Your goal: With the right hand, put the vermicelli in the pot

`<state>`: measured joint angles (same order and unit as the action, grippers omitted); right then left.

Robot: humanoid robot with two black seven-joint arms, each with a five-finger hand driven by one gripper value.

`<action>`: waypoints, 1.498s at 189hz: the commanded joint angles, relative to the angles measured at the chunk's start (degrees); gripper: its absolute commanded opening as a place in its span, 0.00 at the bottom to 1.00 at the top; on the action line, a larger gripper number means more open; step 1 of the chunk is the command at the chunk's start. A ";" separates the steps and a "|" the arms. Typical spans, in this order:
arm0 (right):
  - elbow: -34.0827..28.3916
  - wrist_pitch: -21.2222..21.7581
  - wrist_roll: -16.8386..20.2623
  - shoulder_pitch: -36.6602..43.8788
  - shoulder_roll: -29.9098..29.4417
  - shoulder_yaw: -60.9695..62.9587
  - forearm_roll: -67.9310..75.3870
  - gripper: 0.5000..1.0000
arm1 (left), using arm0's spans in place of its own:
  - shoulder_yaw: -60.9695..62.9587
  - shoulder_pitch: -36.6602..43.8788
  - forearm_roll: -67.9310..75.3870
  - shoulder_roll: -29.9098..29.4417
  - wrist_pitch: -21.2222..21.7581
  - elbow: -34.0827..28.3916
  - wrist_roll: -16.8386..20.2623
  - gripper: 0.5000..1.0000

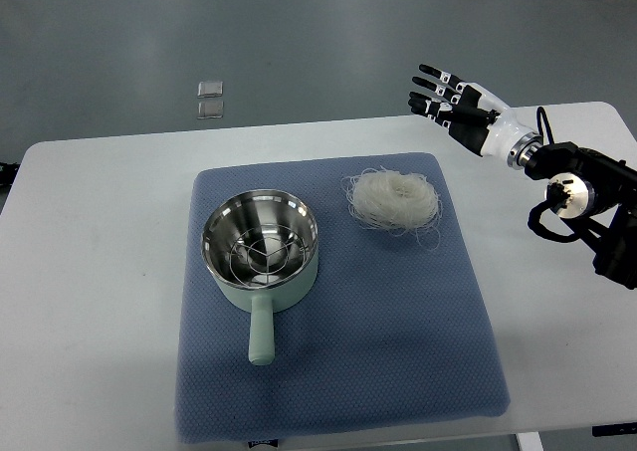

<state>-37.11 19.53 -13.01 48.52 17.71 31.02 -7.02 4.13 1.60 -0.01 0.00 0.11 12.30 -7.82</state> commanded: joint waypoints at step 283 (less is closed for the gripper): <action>-6.14 2.53 -5.36 17.40 3.73 -24.25 -63.29 0.86 | 0.44 -0.28 0.10 0.00 0.15 -1.31 0.09 1.00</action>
<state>-43.74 22.99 -18.40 64.49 21.60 9.90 -69.36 4.54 1.33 0.09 0.00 0.26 10.98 -7.73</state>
